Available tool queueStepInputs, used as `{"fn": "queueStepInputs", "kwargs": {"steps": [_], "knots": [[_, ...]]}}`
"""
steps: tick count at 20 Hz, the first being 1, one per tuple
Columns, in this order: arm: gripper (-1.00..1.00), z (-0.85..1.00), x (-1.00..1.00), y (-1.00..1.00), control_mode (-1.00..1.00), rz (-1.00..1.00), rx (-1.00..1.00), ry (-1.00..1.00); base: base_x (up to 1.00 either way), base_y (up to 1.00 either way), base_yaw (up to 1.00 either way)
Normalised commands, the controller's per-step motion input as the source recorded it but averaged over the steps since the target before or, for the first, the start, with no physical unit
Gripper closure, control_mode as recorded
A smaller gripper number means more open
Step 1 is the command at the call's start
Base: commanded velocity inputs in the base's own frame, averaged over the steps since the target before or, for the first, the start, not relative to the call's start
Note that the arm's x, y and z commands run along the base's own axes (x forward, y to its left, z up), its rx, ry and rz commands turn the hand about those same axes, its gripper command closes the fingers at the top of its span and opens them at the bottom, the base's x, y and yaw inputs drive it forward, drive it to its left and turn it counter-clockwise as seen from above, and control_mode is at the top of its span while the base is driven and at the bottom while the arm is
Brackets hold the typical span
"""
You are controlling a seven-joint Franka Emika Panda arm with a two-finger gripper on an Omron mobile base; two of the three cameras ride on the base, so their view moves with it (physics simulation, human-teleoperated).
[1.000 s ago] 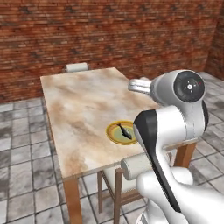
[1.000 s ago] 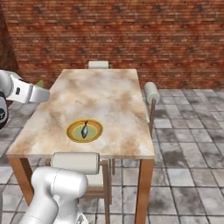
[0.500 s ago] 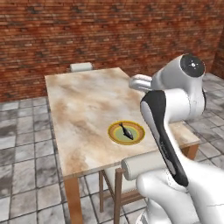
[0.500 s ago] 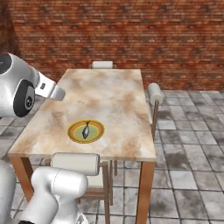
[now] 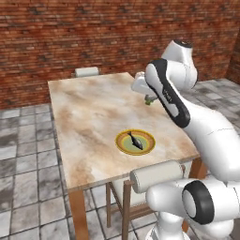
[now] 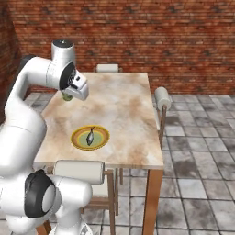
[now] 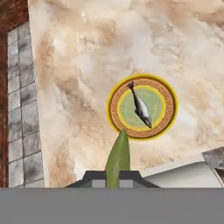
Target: Take the lemon wedge from the fridge and place it on the plate with fish on the dining counter.
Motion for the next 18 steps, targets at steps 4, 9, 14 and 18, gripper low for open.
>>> {"fn": "queueStepInputs", "kwargs": {"steps": [4,9,14,18], "knots": [[1.00,-0.97,1.00,0.25,-1.00,0.03,-0.20,0.19,0.00,0.00,0.00],[1.00,-0.97,0.95,0.12,-1.00,0.06,-0.15,0.15,0.00,0.00,0.00],[1.00,-0.86,0.60,0.00,-1.00,0.11,-0.04,0.06,0.00,0.00,0.00],[1.00,-0.84,0.13,0.00,-1.00,0.12,0.00,0.02,0.00,0.00,0.00]]}}
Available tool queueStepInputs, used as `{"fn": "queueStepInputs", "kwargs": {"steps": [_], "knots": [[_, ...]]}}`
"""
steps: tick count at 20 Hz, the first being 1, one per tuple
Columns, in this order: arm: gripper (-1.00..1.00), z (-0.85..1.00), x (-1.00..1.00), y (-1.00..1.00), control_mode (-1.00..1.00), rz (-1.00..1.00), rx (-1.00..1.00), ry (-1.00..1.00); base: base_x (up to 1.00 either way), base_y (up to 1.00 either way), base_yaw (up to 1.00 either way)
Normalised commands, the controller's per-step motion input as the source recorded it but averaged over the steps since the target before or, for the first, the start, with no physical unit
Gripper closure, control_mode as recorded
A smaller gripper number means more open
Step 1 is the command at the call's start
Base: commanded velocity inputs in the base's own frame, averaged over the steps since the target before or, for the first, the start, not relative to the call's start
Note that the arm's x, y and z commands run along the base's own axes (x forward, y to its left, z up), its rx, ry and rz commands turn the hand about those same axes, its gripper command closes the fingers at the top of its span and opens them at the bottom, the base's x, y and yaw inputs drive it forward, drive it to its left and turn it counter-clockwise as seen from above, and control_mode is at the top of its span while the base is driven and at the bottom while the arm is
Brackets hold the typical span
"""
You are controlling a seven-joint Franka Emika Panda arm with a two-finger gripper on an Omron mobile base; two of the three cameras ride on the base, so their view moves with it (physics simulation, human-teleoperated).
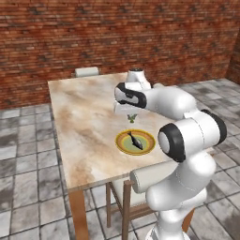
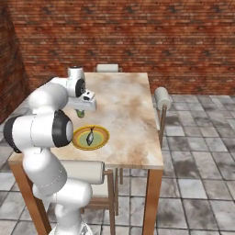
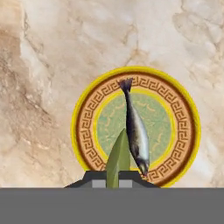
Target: Take the lemon wedge from the fridge and place it on the plate with fish on the dining counter.
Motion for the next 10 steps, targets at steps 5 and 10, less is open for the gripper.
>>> {"fn": "queueStepInputs", "kwargs": {"steps": [5,10], "knots": [[1.00,-0.67,0.03,0.00,-1.00,0.08,0.00,-0.01,0.00,0.00,0.00],[1.00,-0.66,0.24,0.00,-1.00,0.08,-0.01,-0.03,0.00,0.00,0.00]]}}
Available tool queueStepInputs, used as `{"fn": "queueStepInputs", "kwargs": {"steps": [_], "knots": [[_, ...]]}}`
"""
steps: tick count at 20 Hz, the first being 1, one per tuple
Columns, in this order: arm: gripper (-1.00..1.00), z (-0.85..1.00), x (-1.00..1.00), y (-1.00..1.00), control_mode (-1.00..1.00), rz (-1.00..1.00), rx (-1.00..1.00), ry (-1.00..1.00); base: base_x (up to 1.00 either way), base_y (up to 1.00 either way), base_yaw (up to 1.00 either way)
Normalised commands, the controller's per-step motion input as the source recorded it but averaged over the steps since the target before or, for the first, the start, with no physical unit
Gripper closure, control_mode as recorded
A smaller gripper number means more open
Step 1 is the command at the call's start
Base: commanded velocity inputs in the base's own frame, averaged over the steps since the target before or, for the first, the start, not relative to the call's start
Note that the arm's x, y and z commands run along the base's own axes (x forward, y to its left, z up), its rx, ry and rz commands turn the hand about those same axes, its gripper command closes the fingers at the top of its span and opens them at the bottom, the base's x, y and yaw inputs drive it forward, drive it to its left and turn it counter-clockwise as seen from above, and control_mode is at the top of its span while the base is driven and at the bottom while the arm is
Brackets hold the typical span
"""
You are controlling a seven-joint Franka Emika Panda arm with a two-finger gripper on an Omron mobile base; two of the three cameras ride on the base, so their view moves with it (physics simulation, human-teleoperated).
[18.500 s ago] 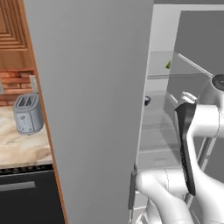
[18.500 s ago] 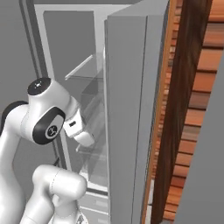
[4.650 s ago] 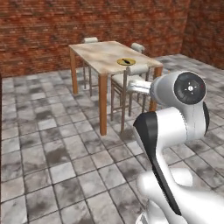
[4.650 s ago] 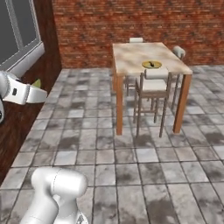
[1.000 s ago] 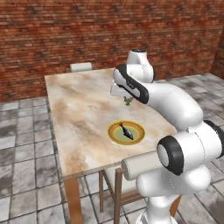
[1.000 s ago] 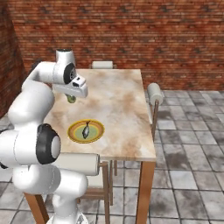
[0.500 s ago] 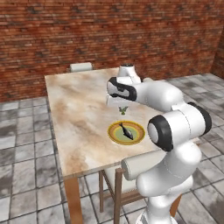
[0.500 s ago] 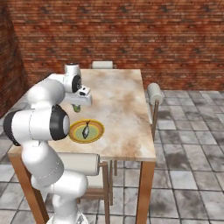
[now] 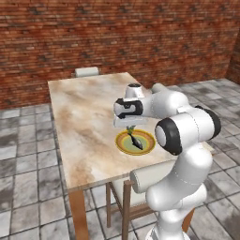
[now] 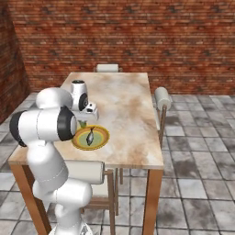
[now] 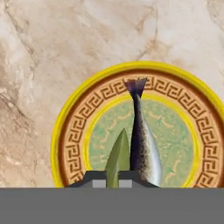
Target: Take the lemon wedge from the fridge and place it on the plate with fish on the dining counter.
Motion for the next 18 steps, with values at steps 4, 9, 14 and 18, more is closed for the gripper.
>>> {"fn": "queueStepInputs", "kwargs": {"steps": [4,9,14,18], "knots": [[1.00,-0.52,0.22,0.00,-1.00,0.09,-0.01,-0.06,0.00,0.00,0.00],[1.00,-0.40,0.21,0.00,-1.00,0.07,-0.04,-0.07,0.00,0.00,0.00],[1.00,-0.34,0.14,0.03,-1.00,0.06,-0.03,-0.05,0.00,0.00,0.00],[1.00,-0.27,0.07,0.09,-1.00,0.05,0.00,-0.04,0.00,0.00,0.00]]}}
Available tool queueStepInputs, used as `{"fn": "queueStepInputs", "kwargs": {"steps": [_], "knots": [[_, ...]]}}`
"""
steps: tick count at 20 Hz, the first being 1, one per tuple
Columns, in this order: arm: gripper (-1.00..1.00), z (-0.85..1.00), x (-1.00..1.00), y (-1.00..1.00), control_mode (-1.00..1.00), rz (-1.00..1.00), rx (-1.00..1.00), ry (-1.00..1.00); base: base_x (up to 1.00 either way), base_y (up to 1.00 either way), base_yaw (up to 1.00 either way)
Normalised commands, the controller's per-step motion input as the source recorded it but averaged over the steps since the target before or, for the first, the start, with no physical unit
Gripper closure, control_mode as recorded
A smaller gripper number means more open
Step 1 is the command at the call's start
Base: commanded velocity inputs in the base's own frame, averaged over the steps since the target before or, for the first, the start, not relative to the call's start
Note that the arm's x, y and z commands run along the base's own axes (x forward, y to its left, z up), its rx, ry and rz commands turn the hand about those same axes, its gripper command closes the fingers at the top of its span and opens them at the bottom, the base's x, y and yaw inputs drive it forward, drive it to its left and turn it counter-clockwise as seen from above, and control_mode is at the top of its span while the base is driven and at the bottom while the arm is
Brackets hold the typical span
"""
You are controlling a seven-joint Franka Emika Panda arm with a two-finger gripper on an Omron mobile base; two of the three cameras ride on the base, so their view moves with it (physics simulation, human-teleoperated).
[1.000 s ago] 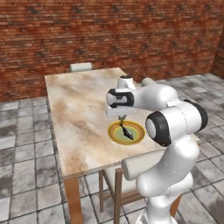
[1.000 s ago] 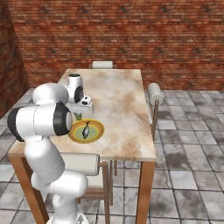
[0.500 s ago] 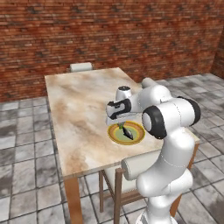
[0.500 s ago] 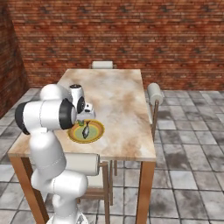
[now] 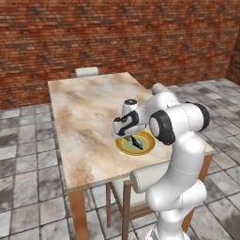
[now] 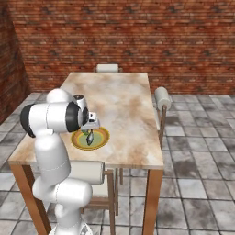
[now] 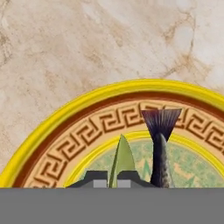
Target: Take the lemon wedge from the fridge and place it on the plate with fish on the dining counter.
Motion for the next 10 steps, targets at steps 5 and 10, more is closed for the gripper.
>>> {"fn": "queueStepInputs", "kwargs": {"steps": [5,10], "knots": [[-1.00,-0.20,0.09,0.05,-1.00,0.04,0.00,-0.01,0.00,0.00,0.00],[-1.00,-0.02,0.02,0.00,-1.00,0.00,0.00,0.00,0.00,0.00,0.00]]}}
